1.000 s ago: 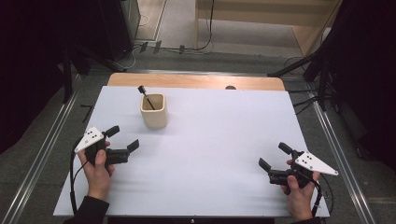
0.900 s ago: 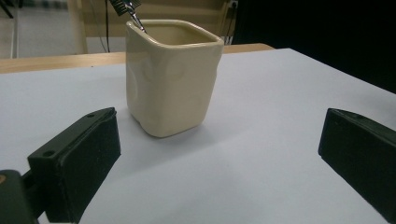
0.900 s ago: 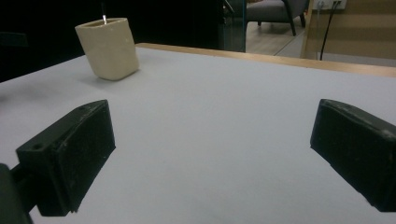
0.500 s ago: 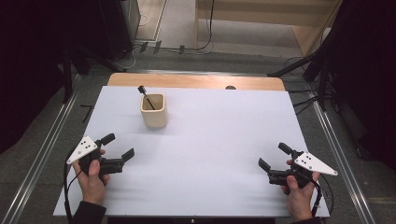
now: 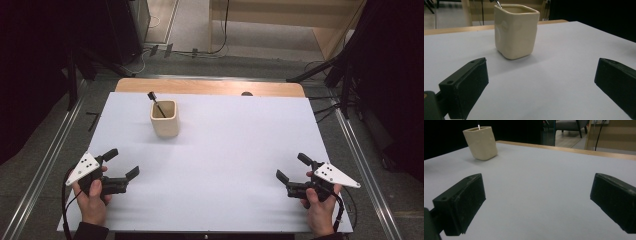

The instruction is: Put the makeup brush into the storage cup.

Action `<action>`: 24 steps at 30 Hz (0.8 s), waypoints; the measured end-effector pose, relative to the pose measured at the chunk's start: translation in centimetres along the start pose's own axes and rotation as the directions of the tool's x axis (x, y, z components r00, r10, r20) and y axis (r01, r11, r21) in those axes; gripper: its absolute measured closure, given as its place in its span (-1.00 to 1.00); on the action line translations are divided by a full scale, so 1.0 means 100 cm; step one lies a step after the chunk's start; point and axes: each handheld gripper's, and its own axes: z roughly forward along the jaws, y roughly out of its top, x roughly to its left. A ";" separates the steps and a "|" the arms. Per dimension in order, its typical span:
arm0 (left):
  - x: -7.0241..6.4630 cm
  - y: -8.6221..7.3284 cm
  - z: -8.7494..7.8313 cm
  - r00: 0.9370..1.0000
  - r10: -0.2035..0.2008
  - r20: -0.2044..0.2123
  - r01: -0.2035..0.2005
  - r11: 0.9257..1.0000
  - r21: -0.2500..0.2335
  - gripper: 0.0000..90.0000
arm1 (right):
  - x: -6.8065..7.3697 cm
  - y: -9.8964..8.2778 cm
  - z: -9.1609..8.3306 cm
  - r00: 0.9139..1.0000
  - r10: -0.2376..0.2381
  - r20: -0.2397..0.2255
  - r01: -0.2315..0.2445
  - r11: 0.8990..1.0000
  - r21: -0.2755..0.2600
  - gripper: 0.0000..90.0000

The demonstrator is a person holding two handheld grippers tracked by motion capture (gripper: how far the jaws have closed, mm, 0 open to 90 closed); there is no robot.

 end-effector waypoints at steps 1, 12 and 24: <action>0.001 0.000 -0.002 1.000 0.000 -0.003 0.000 1.000 -0.001 -1.00 | 0.000 0.000 0.000 1.000 0.000 0.000 0.000 1.000 0.000 -0.99; 0.010 -0.005 -0.018 1.000 -0.024 -0.015 0.024 1.000 -0.012 -1.00 | 0.000 -0.001 0.001 1.000 -0.001 0.002 0.001 1.000 0.004 -0.99; 0.013 -0.008 -0.024 0.999 -0.031 -0.020 0.031 1.000 -0.006 -1.00 | 0.001 -0.001 0.002 1.000 -0.003 0.002 0.003 1.000 0.006 -0.99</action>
